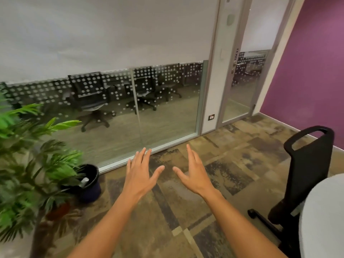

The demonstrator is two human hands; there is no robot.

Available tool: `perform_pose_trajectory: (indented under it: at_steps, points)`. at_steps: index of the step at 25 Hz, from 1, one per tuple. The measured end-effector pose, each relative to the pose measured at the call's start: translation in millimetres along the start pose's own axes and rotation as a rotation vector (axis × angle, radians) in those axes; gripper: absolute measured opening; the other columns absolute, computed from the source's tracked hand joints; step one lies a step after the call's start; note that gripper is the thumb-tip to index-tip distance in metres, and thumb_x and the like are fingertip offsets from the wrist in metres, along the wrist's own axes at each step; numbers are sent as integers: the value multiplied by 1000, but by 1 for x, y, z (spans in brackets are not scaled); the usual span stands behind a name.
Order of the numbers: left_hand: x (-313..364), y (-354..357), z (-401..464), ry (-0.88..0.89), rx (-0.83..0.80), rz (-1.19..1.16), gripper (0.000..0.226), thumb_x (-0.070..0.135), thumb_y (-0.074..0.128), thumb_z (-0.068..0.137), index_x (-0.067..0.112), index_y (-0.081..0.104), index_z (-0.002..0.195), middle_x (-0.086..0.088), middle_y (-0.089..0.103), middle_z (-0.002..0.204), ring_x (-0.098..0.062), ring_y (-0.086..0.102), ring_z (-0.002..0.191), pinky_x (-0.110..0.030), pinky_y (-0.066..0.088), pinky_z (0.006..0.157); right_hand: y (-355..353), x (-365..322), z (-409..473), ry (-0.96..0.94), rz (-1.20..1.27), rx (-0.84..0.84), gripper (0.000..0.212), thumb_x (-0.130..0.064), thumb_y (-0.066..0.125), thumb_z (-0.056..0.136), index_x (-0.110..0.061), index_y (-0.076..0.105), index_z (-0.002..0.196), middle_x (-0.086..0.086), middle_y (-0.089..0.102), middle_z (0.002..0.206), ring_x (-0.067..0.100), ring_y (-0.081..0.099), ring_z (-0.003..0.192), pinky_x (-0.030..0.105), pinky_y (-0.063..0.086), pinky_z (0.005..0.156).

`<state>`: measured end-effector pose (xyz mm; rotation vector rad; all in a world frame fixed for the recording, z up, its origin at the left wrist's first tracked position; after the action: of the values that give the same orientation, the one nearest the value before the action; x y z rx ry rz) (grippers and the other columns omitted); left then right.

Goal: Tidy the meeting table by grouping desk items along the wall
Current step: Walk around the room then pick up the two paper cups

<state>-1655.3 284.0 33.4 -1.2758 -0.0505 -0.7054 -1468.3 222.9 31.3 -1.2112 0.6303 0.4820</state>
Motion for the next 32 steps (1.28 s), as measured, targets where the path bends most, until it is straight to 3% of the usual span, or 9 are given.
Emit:
perform_pose_trajectory:
  at_steps: [6, 13, 21, 26, 32]
  points:
    - [4, 75, 133, 75, -77, -55, 92, 81, 34, 85, 26, 16, 156, 3, 11, 164, -19, 4, 152, -46, 6, 123, -8, 67, 114, 78, 14, 58, 95, -58, 57, 91, -32, -5, 158, -4, 13, 165, 16, 17, 151, 42, 28, 121]
    - [44, 182, 299, 31, -132, -150, 87, 78, 33, 87, 27, 15, 156, 4, 9, 165, -17, 2, 152, -47, 7, 123, -61, 209, 248, 209, 113, 141, 96, -60, 59, 91, -32, -3, 159, -4, 9, 166, 17, 14, 153, 45, 25, 122]
    - [154, 295, 465, 136, -173, -263, 92, 81, 32, 83, 22, 22, 154, 1, 16, 163, -18, 9, 152, -47, 14, 123, -153, 337, 363, 295, 102, 256, 94, -57, 59, 92, -28, 0, 160, -3, 9, 167, 15, 14, 152, 28, 18, 117]
    - [237, 394, 580, 279, -263, -286, 93, 81, 31, 82, 20, 27, 152, -5, 23, 161, -23, 20, 149, -51, 22, 120, -202, 435, 432, 359, 60, 335, 93, -63, 54, 92, -32, -3, 159, -9, 7, 167, -5, 7, 143, 24, 13, 117]
    - [333, 497, 729, 447, -339, -322, 97, 85, 26, 81, 18, 29, 152, -5, 23, 161, -26, 22, 149, -53, 27, 117, -284, 553, 519, 540, -2, 497, 95, -68, 54, 90, -34, -1, 159, -7, 11, 166, 14, 16, 151, 40, 26, 121]
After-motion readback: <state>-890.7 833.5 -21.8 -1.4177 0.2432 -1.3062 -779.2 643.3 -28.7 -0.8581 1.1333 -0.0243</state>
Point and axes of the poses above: each hand's wrist, its own z-axis towards the middle knuckle, its own y-axis out of the palm, x = y × z, the point moved 10 cm from there along z, towards the middle knuckle
